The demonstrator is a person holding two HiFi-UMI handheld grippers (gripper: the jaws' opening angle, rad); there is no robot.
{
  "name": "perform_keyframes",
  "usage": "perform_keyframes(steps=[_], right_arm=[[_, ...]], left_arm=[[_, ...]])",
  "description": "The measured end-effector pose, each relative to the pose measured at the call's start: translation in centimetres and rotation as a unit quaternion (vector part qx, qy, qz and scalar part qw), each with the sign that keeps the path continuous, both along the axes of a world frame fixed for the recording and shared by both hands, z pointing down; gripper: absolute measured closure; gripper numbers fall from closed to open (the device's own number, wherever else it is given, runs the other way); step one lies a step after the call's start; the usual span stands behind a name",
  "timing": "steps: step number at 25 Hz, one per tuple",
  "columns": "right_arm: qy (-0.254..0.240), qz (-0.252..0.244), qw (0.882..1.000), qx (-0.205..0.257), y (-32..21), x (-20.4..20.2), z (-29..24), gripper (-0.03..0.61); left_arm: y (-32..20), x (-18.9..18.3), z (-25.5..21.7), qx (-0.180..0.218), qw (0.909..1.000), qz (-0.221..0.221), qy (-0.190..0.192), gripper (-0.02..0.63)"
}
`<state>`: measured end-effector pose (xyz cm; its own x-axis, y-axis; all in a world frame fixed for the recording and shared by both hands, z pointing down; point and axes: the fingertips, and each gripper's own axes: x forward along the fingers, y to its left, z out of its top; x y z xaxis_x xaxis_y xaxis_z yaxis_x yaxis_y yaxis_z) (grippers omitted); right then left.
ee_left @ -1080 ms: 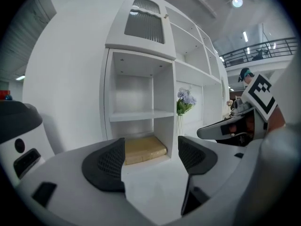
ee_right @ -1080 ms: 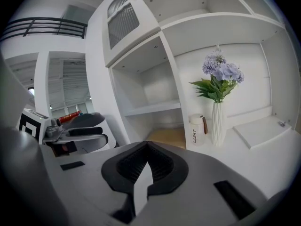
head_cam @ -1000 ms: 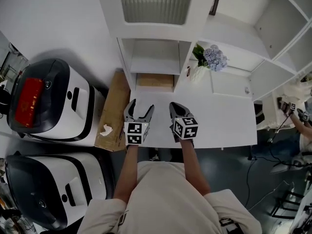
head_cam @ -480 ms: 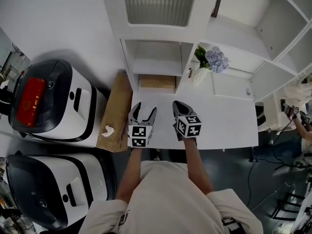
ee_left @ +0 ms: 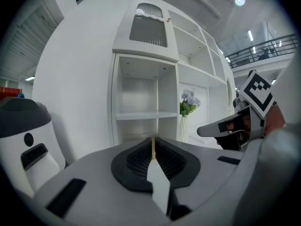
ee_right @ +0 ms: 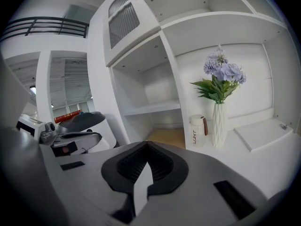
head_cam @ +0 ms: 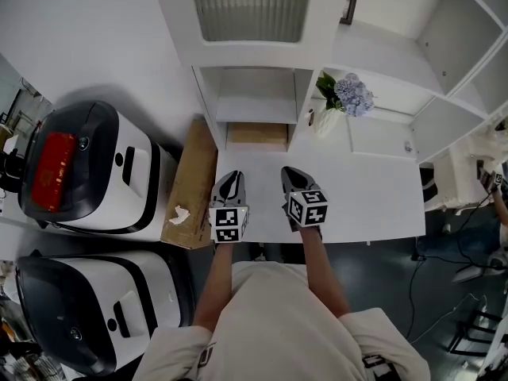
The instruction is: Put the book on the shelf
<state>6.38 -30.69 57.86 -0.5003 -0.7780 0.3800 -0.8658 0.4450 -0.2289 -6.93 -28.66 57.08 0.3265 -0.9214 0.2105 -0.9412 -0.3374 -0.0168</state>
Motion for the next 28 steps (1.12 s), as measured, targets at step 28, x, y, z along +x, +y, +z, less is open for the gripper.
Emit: perform_keyframes(steps=[28], right_arm=[[0.012,-0.021,1.0,-0.014,1.3,-0.4,1.3,0.552]], left_arm=[[0.7,1.3,3.6,-0.073,0.997,0.019,0.02,0.597]])
